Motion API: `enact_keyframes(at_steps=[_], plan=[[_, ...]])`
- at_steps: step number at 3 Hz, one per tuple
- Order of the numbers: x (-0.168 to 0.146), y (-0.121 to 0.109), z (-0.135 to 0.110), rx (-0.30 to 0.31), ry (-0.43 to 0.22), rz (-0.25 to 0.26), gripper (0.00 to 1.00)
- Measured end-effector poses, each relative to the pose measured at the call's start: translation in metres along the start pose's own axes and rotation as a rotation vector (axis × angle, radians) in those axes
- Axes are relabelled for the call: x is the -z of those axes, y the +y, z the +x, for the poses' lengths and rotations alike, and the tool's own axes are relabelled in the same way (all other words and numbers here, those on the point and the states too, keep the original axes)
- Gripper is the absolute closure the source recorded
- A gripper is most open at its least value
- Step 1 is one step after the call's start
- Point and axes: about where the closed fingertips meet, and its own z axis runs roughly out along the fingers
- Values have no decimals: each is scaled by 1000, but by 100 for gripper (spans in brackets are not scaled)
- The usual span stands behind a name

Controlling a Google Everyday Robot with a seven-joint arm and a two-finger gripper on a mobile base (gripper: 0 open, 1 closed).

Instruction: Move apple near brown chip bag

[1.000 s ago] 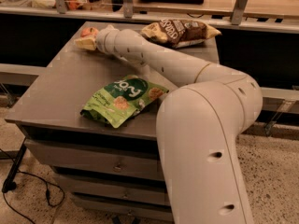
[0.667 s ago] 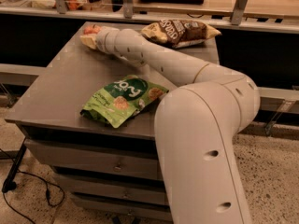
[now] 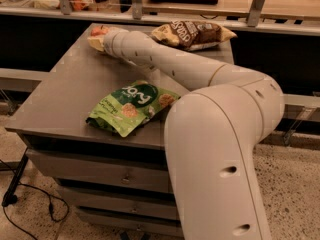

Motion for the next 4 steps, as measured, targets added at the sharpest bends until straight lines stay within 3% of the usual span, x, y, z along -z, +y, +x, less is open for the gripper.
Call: enact_keyframes(at_steps=[1, 2, 4], plan=[[17, -10, -8, 29, 8, 107, 100], [41, -28, -8, 61, 36, 219, 100], [96, -57, 1, 62, 101, 403, 100]])
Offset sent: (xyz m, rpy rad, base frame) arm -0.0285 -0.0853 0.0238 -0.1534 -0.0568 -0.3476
